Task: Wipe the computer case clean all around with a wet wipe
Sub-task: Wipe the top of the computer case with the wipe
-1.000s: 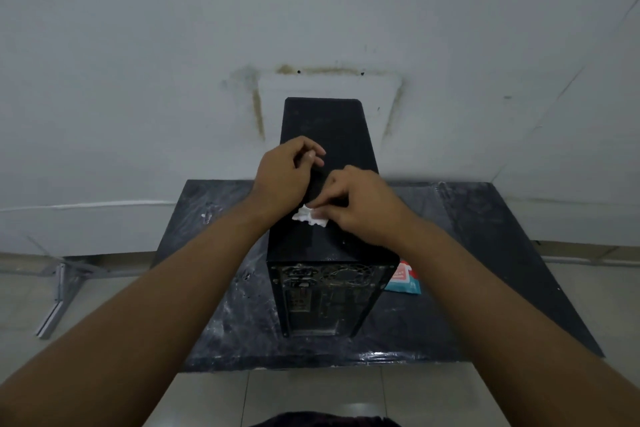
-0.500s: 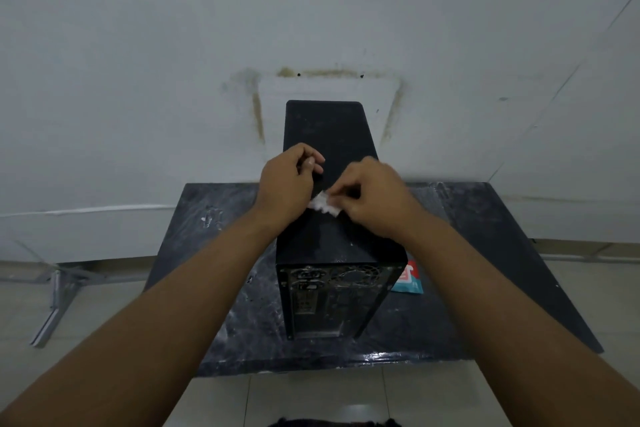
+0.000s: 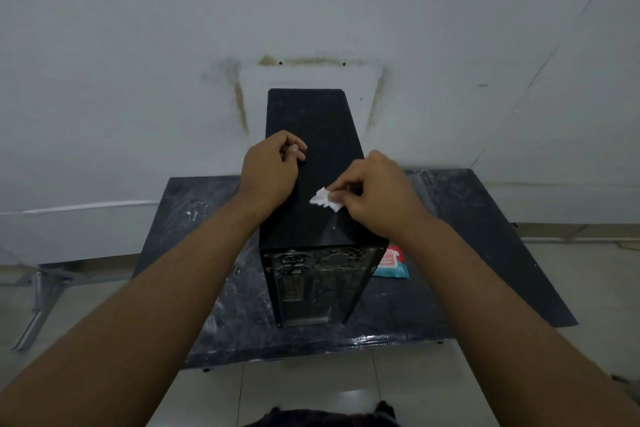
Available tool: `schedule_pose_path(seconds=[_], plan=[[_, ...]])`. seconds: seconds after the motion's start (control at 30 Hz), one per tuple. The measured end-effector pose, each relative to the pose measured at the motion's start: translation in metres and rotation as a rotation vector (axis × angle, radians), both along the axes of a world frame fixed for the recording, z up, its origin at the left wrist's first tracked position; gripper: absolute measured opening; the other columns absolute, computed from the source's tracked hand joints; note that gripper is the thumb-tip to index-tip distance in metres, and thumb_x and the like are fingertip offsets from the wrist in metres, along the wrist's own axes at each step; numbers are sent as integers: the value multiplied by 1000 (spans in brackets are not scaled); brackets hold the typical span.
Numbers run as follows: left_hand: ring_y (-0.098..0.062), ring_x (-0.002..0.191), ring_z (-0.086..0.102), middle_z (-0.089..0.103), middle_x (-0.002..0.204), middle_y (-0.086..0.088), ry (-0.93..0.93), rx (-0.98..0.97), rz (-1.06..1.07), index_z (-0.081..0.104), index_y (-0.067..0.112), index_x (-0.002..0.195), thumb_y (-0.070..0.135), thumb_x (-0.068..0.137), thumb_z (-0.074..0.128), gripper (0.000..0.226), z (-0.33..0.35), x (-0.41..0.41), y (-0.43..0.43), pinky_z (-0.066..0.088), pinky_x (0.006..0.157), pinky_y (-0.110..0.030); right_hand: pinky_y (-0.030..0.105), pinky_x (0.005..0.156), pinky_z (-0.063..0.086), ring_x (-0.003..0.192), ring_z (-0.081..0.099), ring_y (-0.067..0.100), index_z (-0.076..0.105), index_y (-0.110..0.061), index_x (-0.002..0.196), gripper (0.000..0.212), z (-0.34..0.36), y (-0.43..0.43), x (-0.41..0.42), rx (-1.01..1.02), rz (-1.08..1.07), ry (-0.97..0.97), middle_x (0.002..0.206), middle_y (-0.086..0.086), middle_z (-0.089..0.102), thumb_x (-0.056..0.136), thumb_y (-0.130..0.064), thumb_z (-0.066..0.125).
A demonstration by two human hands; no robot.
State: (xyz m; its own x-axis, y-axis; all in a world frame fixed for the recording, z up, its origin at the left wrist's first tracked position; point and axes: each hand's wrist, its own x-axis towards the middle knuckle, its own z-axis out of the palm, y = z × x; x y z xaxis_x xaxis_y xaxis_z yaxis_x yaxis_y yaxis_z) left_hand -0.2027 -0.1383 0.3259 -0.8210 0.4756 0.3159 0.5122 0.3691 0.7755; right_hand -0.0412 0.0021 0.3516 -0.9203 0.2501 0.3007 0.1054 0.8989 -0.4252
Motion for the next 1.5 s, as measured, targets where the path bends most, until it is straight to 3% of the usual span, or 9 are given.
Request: schedule_pose_path(seconds=[0.17,0.33,0.47,0.63,0.8,0.93,1.1,1.27,1.5], plan=[[3,87,65,74,88,15,17,-13,-3,72,26,100,13,106,54,23,0,0,0,40,71,-1,34,82,48,92,53,9,86,-33,96,9,9,-33,12,-62,473,-158,87,-18,73,87,-31,87],[-10,90,67,73,92,11,64,-55,-24,71,23,101,13,107,51,22,1,4,0,52,81,-26,44,83,53,92,52,9,86,-32,97,9,4,1,7,53,19,12,92,-16,74,89,-29,84],[-12,89,65,72,93,10,110,-81,-32,69,22,102,14,107,50,22,1,5,-1,53,81,-33,34,79,51,92,56,9,85,-32,94,9,8,-25,20,-85,433,-162,87,-18,73,86,-30,88],[-12,88,64,71,92,10,163,-113,-23,69,24,100,15,106,50,22,1,6,0,53,82,-35,45,83,56,93,57,13,86,-33,97,8,3,8,9,41,-95,20,89,-14,73,89,-31,82],[-14,87,63,70,93,9,224,-157,-28,68,26,99,16,106,49,22,3,7,0,52,81,-36,30,82,49,95,56,7,85,-34,97,10,7,-14,22,-108,358,-173,90,-19,73,87,-32,87],[-14,89,63,71,96,8,225,-160,-22,69,23,102,16,107,49,22,3,8,0,52,83,-36,39,86,52,98,58,12,86,-32,97,8,-1,23,13,12,-182,53,95,-14,76,91,-30,81],[-14,89,64,70,95,9,217,-167,-23,69,23,101,16,107,50,21,4,8,0,53,84,-36,24,81,47,93,58,8,85,-34,95,10,6,-5,21,-149,347,-181,89,-19,73,87,-30,88],[-19,93,64,71,100,5,285,-220,-39,68,22,103,17,107,49,20,5,11,-1,54,89,-44,42,88,53,94,56,8,85,-32,99,10,-4,29,20,-27,-157,61,95,-16,74,90,-32,83],[-11,92,60,68,98,11,372,-216,-187,72,27,105,26,103,60,12,6,13,-1,53,87,-35,30,83,51,91,56,4,86,-34,96,9,-1,18,24,-89,110,-38,90,-19,73,87,-34,86]])
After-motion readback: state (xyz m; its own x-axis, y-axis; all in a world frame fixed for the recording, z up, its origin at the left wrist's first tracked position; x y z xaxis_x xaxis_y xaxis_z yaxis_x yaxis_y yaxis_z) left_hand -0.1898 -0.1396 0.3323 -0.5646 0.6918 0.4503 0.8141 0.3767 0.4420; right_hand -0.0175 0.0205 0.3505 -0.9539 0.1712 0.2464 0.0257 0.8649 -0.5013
